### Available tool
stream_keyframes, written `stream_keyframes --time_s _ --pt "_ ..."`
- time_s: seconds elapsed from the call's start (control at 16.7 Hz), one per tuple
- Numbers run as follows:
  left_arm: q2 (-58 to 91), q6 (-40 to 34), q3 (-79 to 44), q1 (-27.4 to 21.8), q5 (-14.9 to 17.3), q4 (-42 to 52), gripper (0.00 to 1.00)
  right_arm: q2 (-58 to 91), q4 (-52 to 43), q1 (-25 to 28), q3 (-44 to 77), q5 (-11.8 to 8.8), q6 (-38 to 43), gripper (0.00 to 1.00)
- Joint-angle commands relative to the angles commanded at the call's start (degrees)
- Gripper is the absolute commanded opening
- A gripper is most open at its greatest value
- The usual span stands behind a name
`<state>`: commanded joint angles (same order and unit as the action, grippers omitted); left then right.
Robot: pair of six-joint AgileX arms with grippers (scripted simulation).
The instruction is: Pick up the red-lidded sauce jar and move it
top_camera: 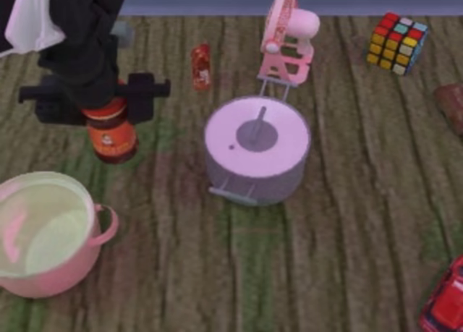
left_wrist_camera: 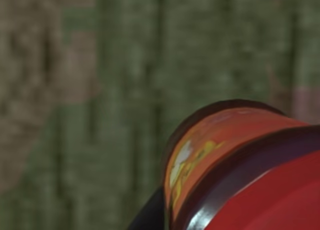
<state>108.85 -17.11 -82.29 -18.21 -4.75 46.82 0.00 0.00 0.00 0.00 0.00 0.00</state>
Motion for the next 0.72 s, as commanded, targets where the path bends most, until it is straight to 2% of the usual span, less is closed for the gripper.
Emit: stream_keyframes --time_s 0.42,0.66,0.72 --pt "4.51 0.36 4.12 0.20 0.08 -8.99 0.00 0.00 0.00 0.00 0.00 0.00 0.00 1.00" --pt "4.84 0.39 4.41 0.20 0.09 -9.56 0.00 0.00 0.00 0.00 0.00 0.00 0.00 1.00" --pt "4.84 0.39 4.41 0.20 0.09 -9.56 0.08 0.00 0.00 0.00 0.00 0.00 0.00 1.00"
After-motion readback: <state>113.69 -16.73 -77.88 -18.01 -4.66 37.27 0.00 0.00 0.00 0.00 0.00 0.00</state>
